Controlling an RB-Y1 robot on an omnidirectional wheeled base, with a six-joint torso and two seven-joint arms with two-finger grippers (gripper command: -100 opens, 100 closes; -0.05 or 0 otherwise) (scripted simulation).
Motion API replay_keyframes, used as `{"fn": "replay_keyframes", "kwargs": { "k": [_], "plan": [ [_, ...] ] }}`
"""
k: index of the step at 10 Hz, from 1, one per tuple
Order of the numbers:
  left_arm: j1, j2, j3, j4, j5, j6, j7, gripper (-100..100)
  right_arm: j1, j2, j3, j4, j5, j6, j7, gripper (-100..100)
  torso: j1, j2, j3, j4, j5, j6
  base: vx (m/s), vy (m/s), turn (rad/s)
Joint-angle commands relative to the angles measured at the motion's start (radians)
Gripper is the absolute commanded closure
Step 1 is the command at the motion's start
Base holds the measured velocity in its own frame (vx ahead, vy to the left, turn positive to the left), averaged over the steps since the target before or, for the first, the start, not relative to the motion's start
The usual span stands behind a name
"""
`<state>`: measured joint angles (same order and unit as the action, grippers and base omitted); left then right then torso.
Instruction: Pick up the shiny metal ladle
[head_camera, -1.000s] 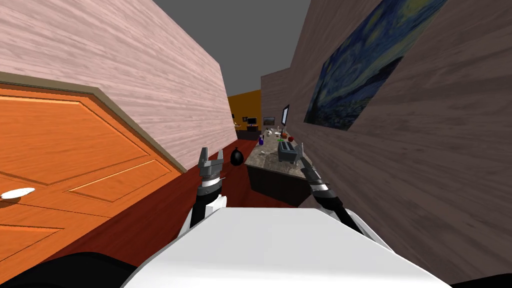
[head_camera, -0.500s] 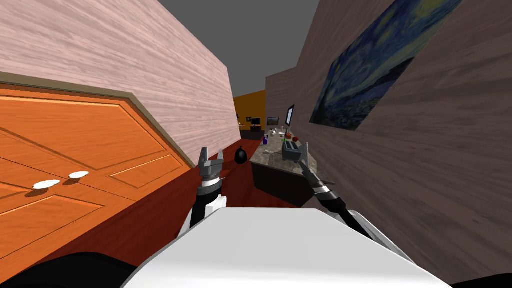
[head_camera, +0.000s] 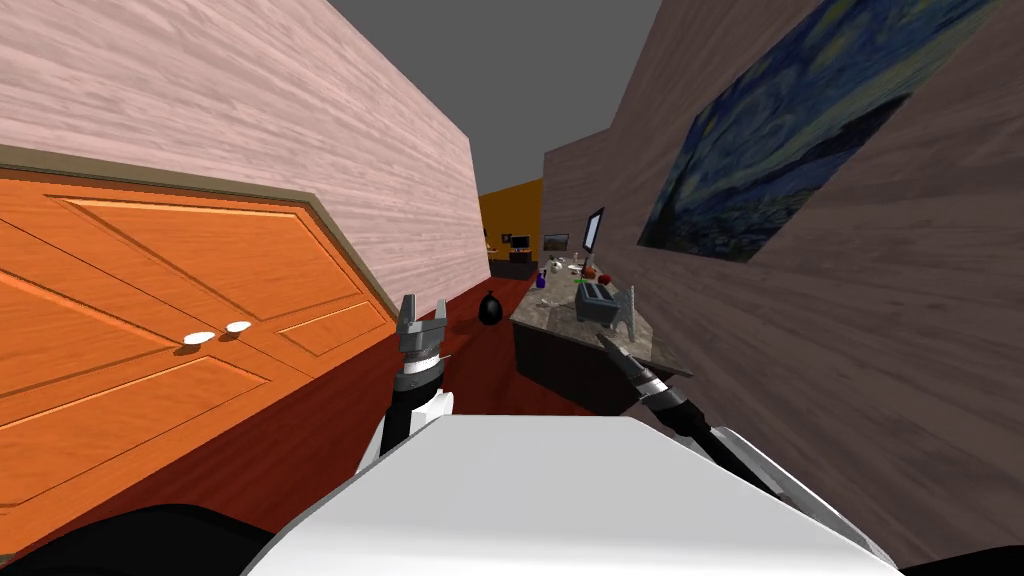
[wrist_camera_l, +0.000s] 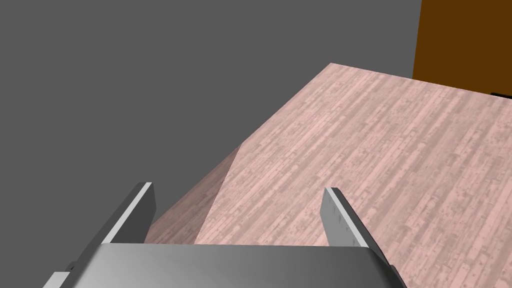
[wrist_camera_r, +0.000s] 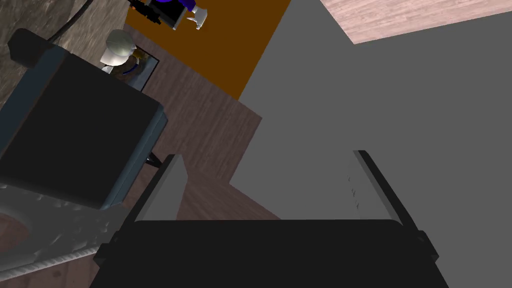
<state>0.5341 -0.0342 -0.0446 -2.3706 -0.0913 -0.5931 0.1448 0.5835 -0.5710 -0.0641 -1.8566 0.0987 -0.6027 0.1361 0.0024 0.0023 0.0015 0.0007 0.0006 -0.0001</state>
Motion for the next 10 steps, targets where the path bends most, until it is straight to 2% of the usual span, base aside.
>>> {"fn": "replay_keyframes", "kwargs": {
  "k": [1,2,3,4,5,6,7,8,9,10],
  "plan": [
    [0.0,0.0,0.0,0.0,0.0,0.0,0.0,0,-0.002,-0.031,0.007,0.022,0.013,0.0,0.01,-100,0.0,0.0,0.0,0.0,0.0,0.0,-0.019,0.059,0.099],
    [0.0,0.0,0.0,0.0,0.0,0.0,0.0,0,0.004,-0.072,0.013,0.059,0.034,-0.009,0.023,-100,-0.001,0.0,0.0,0.0,0.0,0.0,-0.02,0.082,0.173],
    [0.0,0.0,0.0,0.0,0.0,0.0,0.0,0,0.004,-0.084,0.013,0.069,0.034,-0.009,0.023,-100,0.001,-0.001,0.0,0.0,0.0,0.0,-0.01,0.07,0.112],
    [0.0,0.0,0.0,0.0,0.0,0.0,0.0,0,0.01,-0.121,0.02,0.108,0.057,-0.017,0.036,-100,0.0,-0.001,-0.001,0.0,0.0,0.0,0.005,0.088,0.166],
    [0.0,0.0,0.0,0.0,0.0,0.0,0.0,0,0.01,-0.138,0.02,0.116,0.057,-0.017,0.036,-100,0.001,-0.002,-0.001,0.0,0.0,0.0,0.004,0.075,0.103],
    [0.0,0.0,0.0,0.0,0.0,0.0,0.0,0,0.017,-0.171,0.03,0.158,0.081,-0.026,0.05,-100,0.0,-0.002,-0.001,0.0,0.0,0.0,0.006,0.087,0.212],
    [0.0,0.0,0.0,0.0,0.0,0.0,0.0,0,0.017,-0.192,0.03,0.163,0.081,-0.026,0.05,-100,0.001,-0.002,-0.001,-0.001,0.0,0.0,0.011,0.082,0.104],
    [0.0,0.0,0.0,0.0,0.0,0.0,0.0,0,0.025,-0.228,0.04,0.205,0.105,-0.035,0.064,-100,0.001,-0.002,-0.001,-0.001,0.0,0.001,0.019,0.109,0.168],
    [0.0,0.0,0.0,0.0,0.0,0.0,0.0,0,0.025,-0.246,0.04,0.21,0.105,-0.035,0.064,-100,0.002,-0.003,-0.002,-0.001,0.0,0.0,0.023,0.076,0.1],
    [0.0,0.0,0.0,0.0,0.0,0.0,0.0,0,0.033,-0.284,0.051,0.249,0.13,-0.043,0.078,-100,0.0,-0.003,-0.002,-0.001,0.0,0.001,0.035,0.081,0.144]
  ]
}}
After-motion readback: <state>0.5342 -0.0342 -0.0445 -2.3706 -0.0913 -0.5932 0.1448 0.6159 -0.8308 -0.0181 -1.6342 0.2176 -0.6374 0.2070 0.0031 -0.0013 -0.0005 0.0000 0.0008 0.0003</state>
